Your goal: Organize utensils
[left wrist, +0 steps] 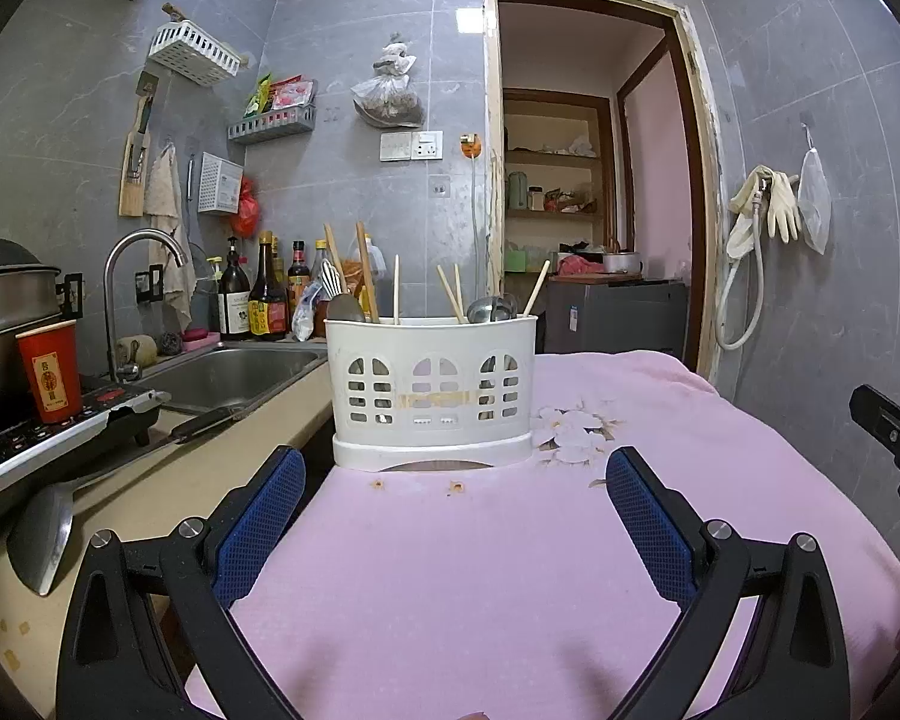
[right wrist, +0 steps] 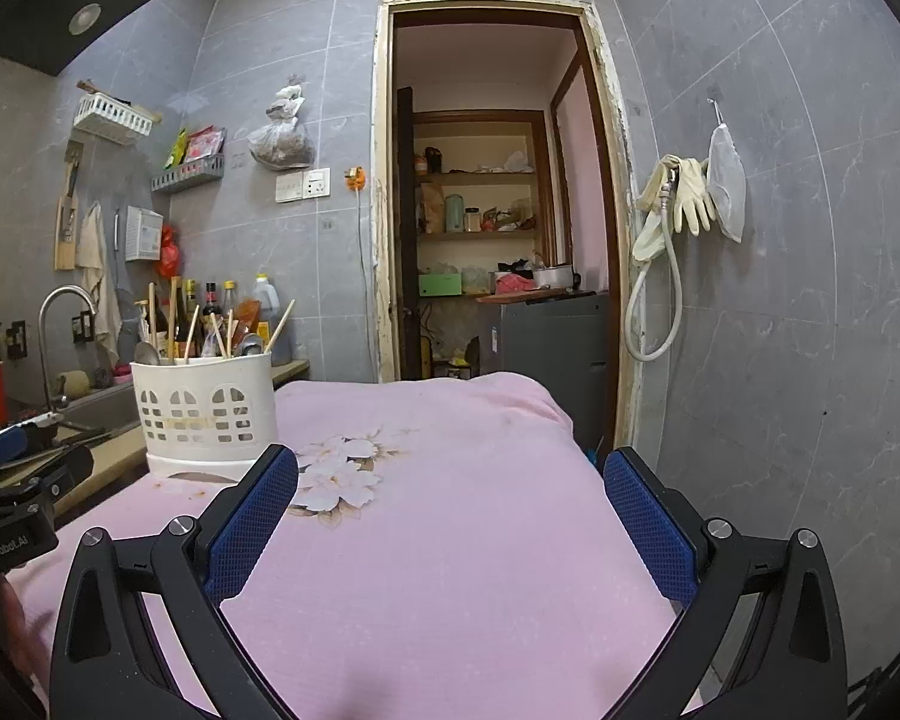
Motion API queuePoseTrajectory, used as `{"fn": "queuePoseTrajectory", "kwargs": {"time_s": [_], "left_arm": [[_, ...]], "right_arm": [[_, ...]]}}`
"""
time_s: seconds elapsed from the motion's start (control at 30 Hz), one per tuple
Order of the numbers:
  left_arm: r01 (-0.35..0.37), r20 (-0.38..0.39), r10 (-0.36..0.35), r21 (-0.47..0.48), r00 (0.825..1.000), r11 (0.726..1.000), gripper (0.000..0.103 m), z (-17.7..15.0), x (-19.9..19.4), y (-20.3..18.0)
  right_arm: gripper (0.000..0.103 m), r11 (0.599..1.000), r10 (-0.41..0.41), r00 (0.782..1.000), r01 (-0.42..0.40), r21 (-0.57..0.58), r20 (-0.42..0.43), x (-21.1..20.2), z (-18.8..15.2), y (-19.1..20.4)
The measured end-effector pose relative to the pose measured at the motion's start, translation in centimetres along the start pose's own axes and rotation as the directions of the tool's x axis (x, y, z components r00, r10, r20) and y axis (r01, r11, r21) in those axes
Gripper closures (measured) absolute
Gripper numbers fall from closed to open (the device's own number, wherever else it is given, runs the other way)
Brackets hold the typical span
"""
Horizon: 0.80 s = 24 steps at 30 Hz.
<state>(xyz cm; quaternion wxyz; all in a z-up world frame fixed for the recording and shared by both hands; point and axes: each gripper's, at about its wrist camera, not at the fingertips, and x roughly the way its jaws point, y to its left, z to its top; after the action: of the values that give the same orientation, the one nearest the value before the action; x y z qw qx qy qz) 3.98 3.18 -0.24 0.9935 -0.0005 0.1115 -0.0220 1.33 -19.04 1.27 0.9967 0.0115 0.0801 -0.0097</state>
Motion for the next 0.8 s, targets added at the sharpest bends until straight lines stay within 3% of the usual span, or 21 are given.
{"fn": "queuePoseTrajectory", "kwargs": {"time_s": [0.8], "left_arm": [[0.000,-0.005,0.000,0.001,1.000,1.000,0.004,-0.08,0.06,0.12]], "right_arm": [[0.000,1.000,0.002,1.000,-0.002,0.000,-0.007,0.09,-0.26,0.00]]}}
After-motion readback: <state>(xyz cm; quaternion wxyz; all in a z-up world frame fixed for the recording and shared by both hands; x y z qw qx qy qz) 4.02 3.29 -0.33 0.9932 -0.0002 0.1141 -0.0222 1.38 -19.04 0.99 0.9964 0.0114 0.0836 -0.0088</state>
